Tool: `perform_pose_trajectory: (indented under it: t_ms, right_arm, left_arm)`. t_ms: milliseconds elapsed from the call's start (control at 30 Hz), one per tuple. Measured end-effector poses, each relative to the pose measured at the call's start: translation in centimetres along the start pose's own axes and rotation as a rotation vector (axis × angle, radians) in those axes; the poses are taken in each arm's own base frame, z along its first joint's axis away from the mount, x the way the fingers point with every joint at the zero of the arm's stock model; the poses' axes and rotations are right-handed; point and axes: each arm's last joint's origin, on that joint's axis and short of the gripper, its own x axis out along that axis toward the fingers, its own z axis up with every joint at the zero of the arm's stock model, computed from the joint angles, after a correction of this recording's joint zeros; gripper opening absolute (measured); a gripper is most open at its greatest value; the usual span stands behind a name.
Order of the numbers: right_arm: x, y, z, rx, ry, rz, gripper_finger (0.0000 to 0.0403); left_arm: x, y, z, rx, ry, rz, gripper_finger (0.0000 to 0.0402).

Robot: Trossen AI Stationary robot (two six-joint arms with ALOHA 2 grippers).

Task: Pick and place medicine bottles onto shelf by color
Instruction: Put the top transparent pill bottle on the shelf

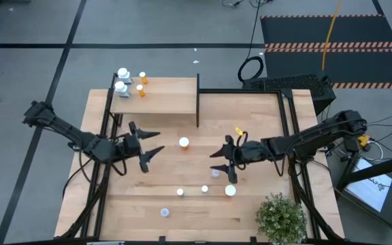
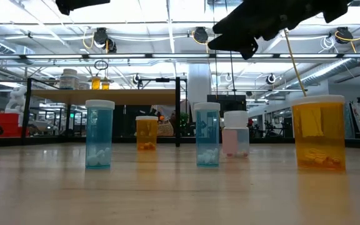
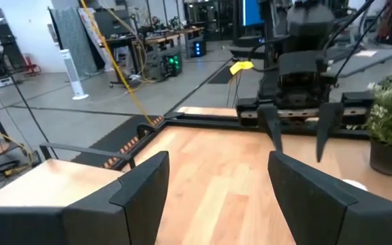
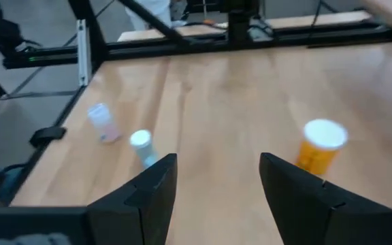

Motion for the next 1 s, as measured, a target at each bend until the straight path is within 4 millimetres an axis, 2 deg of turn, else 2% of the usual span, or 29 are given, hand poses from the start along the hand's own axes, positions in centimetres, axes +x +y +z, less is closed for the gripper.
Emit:
perform_pose_trajectory:
  t_ms: [300,633,1000]
  right_arm:
    - [1.1,1.9,-2.0,0.025,0.096,0.046,0.0230]
    - [3.3,1.9,-4.9,0.026,0.221,0.012,0.0242]
    - [3.4,1.7,-5.4,-0.013,0.259,-0.016,0.0238]
  left_arm:
    - [1.1,-1.2,-0.9,-0.012,0.017,0.001,0.0253]
    - [1.7,-1.8,-1.6,-0.007,0.047,0.001,0.0253]
    - [2.2,-2.3,-2.3,-0.044,0.070,0.006,0.0253]
